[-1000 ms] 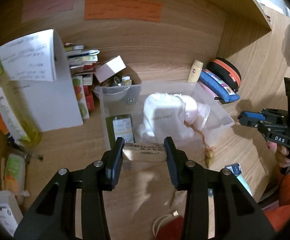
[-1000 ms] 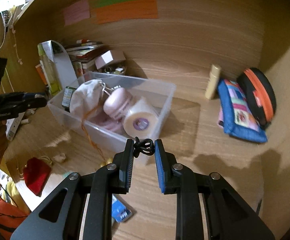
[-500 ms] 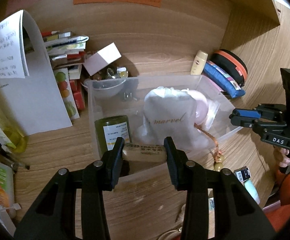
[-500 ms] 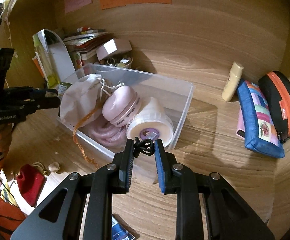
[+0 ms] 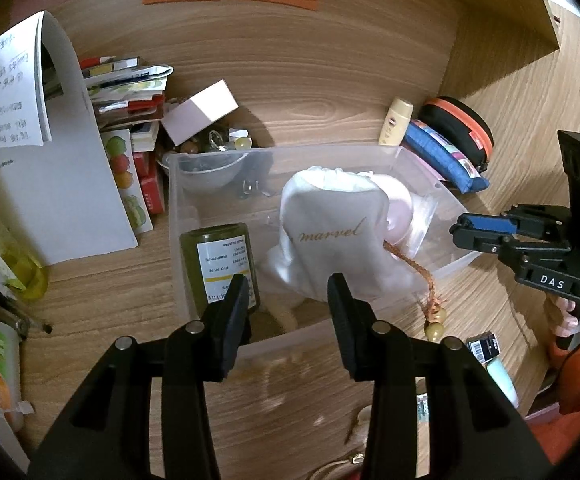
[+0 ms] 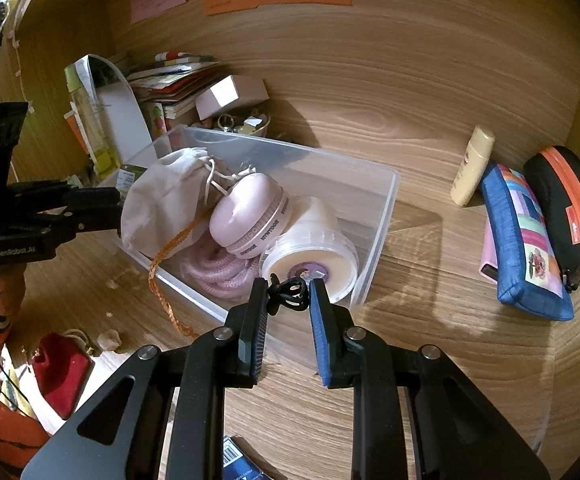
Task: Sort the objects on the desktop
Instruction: 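Carry tube and hair tie over the clear box and open both tools, then move left tool to the beige shell trinket while right tool approaches the gold gourd ornament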
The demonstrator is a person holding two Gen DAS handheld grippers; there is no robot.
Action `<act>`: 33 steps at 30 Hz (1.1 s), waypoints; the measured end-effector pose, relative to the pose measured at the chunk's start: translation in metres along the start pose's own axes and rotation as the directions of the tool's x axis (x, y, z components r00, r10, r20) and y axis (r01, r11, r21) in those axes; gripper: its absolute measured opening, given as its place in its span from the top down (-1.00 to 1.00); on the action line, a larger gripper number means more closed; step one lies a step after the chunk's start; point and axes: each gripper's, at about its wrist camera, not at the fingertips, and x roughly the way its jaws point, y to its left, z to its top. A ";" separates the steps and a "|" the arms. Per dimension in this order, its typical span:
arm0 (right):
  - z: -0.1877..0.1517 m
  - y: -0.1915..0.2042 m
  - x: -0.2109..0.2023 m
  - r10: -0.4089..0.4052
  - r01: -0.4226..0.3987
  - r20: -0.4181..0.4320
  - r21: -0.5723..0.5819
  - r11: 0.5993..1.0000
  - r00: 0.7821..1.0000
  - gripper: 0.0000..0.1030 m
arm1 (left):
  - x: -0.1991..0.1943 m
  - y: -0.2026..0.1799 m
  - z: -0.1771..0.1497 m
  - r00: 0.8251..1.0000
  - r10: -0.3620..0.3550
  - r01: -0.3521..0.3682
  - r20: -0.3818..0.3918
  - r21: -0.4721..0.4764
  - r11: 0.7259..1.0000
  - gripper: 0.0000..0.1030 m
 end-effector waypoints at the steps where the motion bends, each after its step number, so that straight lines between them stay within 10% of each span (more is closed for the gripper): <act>1: 0.000 0.001 0.000 -0.005 0.005 0.000 0.000 1.000 1.000 0.64 | 0.000 0.000 0.000 1.000 -0.001 0.001 -0.002 -0.003 1.000 0.22; 10: -0.002 0.001 -0.016 0.023 -0.024 0.035 0.027 0.999 0.999 0.01 | -0.023 -0.010 -0.003 0.999 0.014 -0.015 0.046 0.012 1.000 -0.20; 19: -0.015 0.016 -0.045 0.003 -0.003 0.077 0.008 1.000 0.997 -0.02 | -0.055 -0.022 -0.019 0.995 0.045 -0.048 0.093 0.029 0.998 -0.60; 33: -0.046 0.032 -0.034 0.004 -0.003 0.005 -0.019 1.000 1.000 -0.20 | -0.044 -0.025 -0.056 0.999 0.035 -0.034 -0.008 0.040 0.999 -0.60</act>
